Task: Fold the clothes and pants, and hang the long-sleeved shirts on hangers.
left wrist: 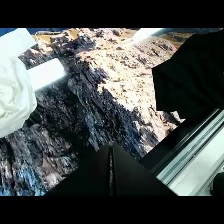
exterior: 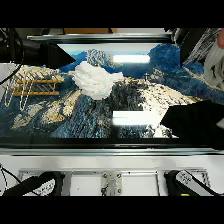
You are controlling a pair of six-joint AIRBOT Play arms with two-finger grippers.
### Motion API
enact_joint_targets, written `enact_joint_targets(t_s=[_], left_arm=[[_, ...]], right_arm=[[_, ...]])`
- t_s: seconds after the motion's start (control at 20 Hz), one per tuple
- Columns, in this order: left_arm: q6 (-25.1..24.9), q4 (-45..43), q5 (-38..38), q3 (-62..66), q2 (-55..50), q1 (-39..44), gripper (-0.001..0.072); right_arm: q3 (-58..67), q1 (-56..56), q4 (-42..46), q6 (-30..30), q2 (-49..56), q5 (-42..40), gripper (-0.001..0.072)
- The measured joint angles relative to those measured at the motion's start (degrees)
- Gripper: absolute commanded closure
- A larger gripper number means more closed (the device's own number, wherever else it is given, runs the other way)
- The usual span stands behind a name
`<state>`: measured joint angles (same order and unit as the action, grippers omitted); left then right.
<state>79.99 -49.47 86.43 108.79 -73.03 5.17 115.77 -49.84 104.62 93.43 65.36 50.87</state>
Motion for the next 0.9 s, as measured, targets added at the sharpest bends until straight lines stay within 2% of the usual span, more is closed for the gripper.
enact_joint_targets(t_s=[0.2,0.45,0.9], left_arm=[[0.13,0.0,0.42,0.0,0.0,0.04,0.0694],[0.83,0.02,0.59,0.0,0.0,0.15,0.0694],[1.22,-0.44,0.42,0.0,-0.15,4.2,0.0694]], right_arm=[[0.07,-3.34,0.17,3.98,3.48,-6.16,0.0702],[0.07,-6.97,0.02,6.91,5.84,-8.11,0.0702],[0.11,-10.27,-0.13,7.82,6.01,-1.27,0.0703]])
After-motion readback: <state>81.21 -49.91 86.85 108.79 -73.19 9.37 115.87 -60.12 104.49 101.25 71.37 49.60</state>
